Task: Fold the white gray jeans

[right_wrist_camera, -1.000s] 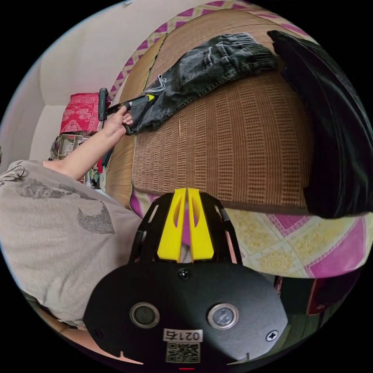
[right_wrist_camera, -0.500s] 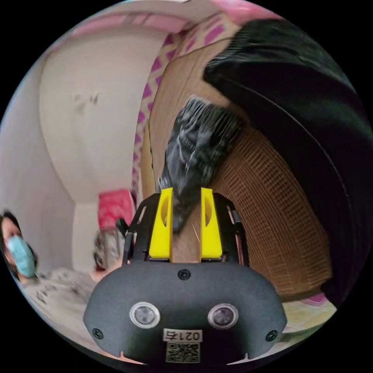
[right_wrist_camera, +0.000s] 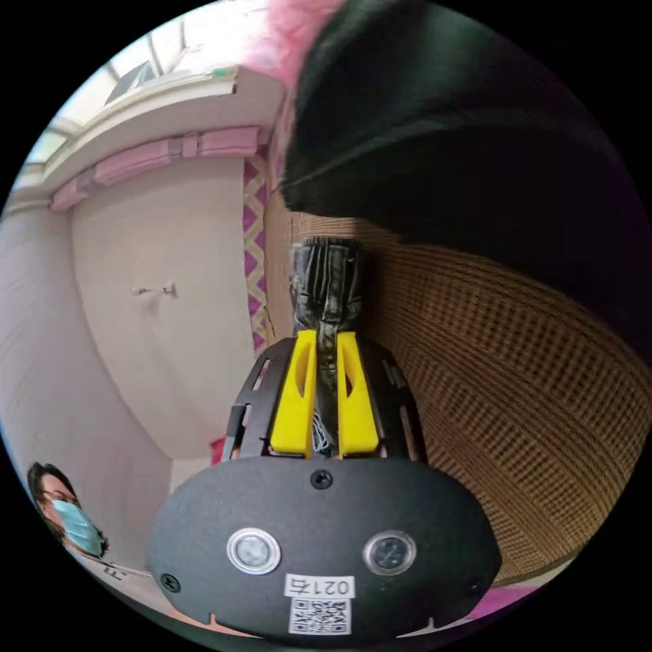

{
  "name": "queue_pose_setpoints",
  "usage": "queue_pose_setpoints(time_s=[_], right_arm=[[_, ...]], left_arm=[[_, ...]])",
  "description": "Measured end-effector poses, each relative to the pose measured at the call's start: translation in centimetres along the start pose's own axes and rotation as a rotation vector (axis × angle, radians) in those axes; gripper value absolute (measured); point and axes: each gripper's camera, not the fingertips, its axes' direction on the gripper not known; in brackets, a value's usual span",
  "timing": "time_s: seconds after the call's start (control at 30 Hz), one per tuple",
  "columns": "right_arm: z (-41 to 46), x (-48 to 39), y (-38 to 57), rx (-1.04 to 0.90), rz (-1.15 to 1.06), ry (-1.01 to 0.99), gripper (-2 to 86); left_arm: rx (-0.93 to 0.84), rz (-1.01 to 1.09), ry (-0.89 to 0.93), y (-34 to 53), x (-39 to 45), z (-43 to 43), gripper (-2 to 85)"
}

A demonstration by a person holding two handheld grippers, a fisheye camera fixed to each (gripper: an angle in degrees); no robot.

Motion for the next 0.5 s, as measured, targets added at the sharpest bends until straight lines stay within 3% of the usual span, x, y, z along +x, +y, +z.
queue_pose_setpoints(time_s=[0.17, 0.23, 0.3, 0.4, 0.5], right_arm=[[4.4, -24.5, 5.4, -0.103, -0.636, 0.224, 5.0], [8.8, -36.5, 12.6, -0.168, -1.021, 0.335, 5.0], [12.8, -43.0, 19.3, -0.213, -1.264, 0.391, 5.0], [20.5, -48.8, 31.0, -0.306, -1.635, 0.506, 5.0], [28.8, -48.2, 41.8, -0.429, -1.972, 0.668, 5.1]], left_arm=[[0.045, -0.063, -0.013, 5.9, -3.1, -4.9, 9.5], [0.051, -0.085, -0.003, 7.9, -4.3, -6.2, 9.5], [0.059, -0.112, -0.003, 10.6, -5.9, -7.7, 9.4], [0.06, -0.135, -0.013, 13.6, -7.9, -9.1, 9.3], [0.061, -0.154, -0.015, 16.0, -9.8, -10.4, 9.3]])
